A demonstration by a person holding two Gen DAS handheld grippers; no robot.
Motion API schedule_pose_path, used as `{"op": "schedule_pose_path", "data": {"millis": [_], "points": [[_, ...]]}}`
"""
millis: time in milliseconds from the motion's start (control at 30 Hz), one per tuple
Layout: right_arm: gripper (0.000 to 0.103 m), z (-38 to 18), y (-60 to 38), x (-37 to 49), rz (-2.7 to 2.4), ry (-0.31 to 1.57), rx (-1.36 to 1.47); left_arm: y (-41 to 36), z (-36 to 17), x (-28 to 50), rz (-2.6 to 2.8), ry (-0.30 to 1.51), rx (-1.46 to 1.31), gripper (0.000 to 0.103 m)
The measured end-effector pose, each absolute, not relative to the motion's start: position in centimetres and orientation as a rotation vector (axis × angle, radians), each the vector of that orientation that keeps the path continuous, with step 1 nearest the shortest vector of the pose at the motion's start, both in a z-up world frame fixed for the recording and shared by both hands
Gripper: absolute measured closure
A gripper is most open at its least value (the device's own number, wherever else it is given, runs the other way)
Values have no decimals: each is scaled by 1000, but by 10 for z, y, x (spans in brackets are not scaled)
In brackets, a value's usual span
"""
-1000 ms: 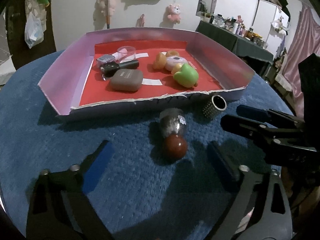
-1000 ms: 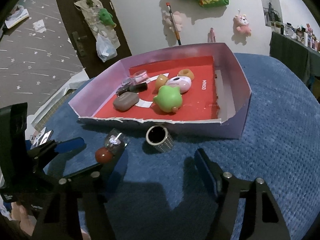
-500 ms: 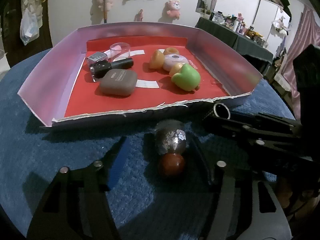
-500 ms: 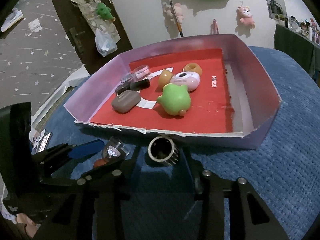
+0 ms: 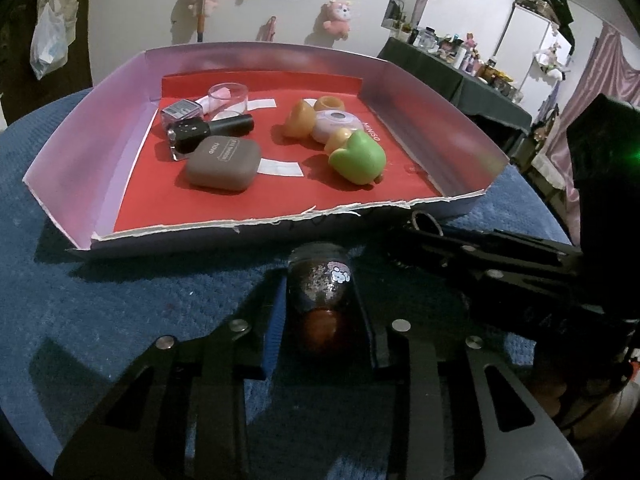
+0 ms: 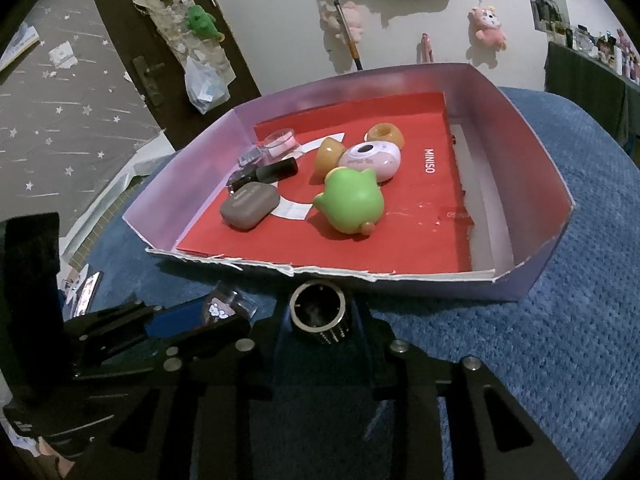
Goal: Organize rigid objects
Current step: 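Grasp the glittery red-capped bottle with the left gripper while the right gripper grasps the mesh cylinder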
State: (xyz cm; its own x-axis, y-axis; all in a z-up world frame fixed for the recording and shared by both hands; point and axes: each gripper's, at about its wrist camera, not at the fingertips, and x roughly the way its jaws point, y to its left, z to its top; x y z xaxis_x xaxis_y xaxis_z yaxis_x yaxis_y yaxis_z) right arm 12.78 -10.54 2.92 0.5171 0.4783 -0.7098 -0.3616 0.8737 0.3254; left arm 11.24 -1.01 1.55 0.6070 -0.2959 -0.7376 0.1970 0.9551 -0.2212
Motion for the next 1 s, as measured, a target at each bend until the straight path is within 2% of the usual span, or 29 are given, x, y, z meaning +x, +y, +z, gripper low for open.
{"op": "schedule_pose_path", "data": {"millis": [200,1000], "points": [[75,37,-108,121,518,878,150,-4,19,102,-279,859,-133,74],[76,52,-107,90,580,851,144,14,35,75,-247,807,-153,74]]}}
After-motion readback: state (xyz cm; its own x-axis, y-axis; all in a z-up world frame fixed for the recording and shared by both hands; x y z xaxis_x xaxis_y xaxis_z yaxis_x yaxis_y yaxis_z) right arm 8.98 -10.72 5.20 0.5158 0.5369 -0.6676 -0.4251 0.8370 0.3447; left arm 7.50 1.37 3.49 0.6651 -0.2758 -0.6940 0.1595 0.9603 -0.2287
